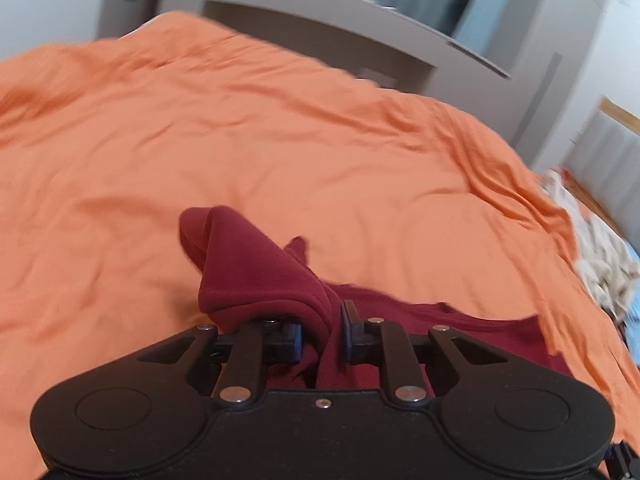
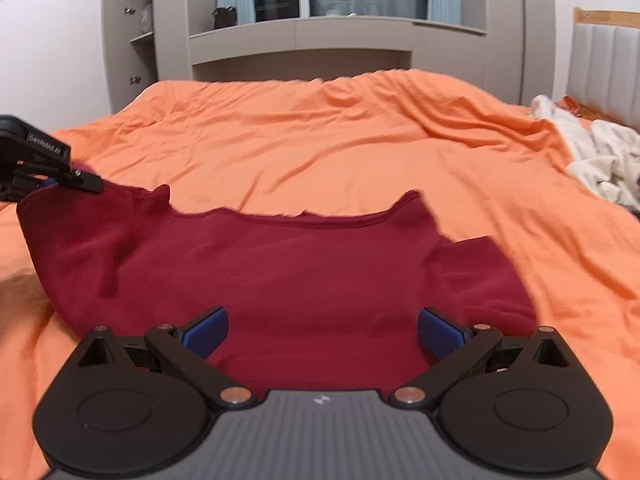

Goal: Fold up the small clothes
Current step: 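Fold the held side across the sweater and open the left gripper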

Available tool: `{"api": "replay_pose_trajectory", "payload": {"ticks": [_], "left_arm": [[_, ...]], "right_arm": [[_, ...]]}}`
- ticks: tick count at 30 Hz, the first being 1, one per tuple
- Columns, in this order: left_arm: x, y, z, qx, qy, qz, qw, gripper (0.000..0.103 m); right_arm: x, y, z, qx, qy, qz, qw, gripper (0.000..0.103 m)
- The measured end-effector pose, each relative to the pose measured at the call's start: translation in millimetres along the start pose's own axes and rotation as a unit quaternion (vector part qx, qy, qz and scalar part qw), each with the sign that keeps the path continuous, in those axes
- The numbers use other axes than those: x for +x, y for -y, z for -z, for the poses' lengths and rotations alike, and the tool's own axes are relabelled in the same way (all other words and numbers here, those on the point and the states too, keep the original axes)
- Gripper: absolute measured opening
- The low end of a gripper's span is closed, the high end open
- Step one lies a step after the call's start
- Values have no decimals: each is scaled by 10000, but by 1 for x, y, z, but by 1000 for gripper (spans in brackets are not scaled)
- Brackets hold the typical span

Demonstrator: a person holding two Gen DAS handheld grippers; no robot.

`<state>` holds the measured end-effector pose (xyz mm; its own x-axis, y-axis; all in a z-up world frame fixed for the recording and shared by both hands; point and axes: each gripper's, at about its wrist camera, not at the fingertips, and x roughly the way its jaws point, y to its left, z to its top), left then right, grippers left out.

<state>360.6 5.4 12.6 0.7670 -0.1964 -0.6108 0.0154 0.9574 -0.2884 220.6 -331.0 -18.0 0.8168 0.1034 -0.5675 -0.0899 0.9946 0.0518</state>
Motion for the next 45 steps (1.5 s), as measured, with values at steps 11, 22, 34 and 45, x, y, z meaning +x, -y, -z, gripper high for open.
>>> {"api": "replay_pose_trajectory", "payload": {"ticks": [11, 22, 34, 45], "left_arm": [[16, 163, 7, 1459, -219, 1285, 9807, 12], [59, 195, 87, 1721, -1325, 1844, 9585, 23], [13, 149, 65, 1211, -974, 1895, 9695, 95], [6, 76, 47, 691, -624, 270, 9953, 102]], "right_arm": [[-62, 59, 4, 377, 99, 744, 9965, 103], [-87, 109, 31, 1058, -65, 1217, 9869, 103], [-74, 101, 26, 1219, 95, 734, 9898, 103], [-36, 83, -17, 1766, 287, -641, 9818, 103]]}}
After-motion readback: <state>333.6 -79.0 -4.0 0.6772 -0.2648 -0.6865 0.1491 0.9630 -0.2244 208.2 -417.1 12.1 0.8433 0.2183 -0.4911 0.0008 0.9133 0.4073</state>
